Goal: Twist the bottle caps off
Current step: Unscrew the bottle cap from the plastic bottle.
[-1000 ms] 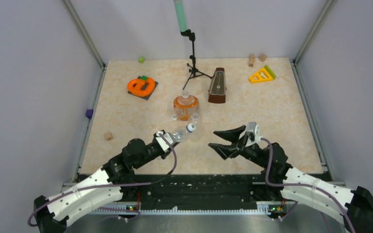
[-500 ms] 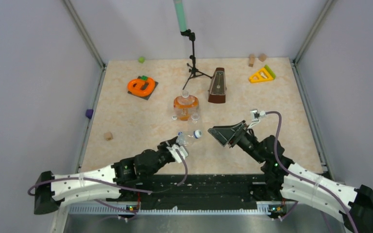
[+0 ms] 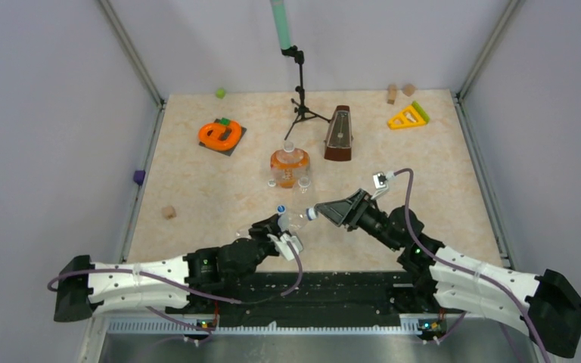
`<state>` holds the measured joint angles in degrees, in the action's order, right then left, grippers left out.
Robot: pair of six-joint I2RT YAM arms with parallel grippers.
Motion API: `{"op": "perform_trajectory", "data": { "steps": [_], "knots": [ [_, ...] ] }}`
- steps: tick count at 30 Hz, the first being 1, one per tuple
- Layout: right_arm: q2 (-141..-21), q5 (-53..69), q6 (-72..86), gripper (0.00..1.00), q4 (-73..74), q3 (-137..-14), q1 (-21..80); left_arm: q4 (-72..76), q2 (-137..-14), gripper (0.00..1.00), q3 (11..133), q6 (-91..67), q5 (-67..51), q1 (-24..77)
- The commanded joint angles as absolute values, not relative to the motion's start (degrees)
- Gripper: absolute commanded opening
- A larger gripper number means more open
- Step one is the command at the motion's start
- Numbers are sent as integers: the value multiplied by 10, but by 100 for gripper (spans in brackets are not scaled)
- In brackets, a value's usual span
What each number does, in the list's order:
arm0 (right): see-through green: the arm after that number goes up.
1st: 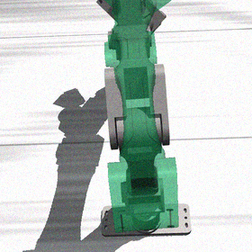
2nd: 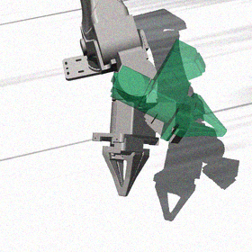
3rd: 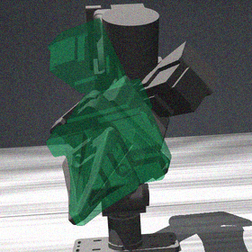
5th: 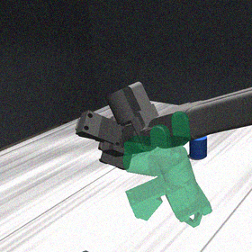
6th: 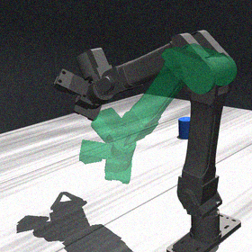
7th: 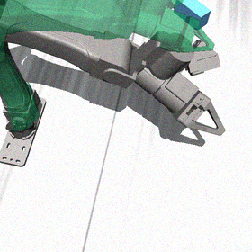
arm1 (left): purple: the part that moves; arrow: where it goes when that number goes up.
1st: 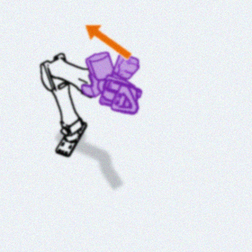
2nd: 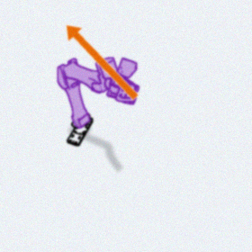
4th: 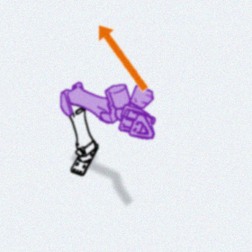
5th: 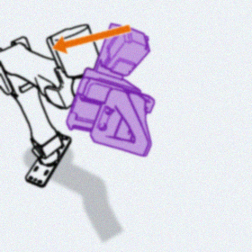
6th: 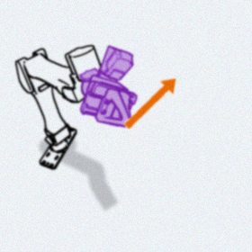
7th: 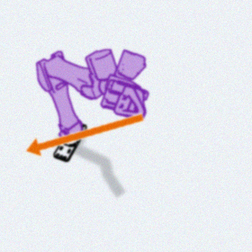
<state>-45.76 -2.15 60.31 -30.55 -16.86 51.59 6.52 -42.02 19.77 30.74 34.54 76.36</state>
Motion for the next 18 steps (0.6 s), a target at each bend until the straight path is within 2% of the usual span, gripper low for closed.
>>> {"op": "perform_trajectory", "data": {
  "steps": [1, 13, 18],
  "knots": [
    [-482, -3, 623, 63, -347, -198, 517, 101, -417, 0, 217, 322, 361, 769],
    [-539, 50, 629, 55, -389, -211, 517, 92, -433, 0, 224, 327, 369, 771],
    [-546, 53, 629, 37, -393, -211, 517, 90, -433, 0, 224, 326, 369, 771]
  ]
}}
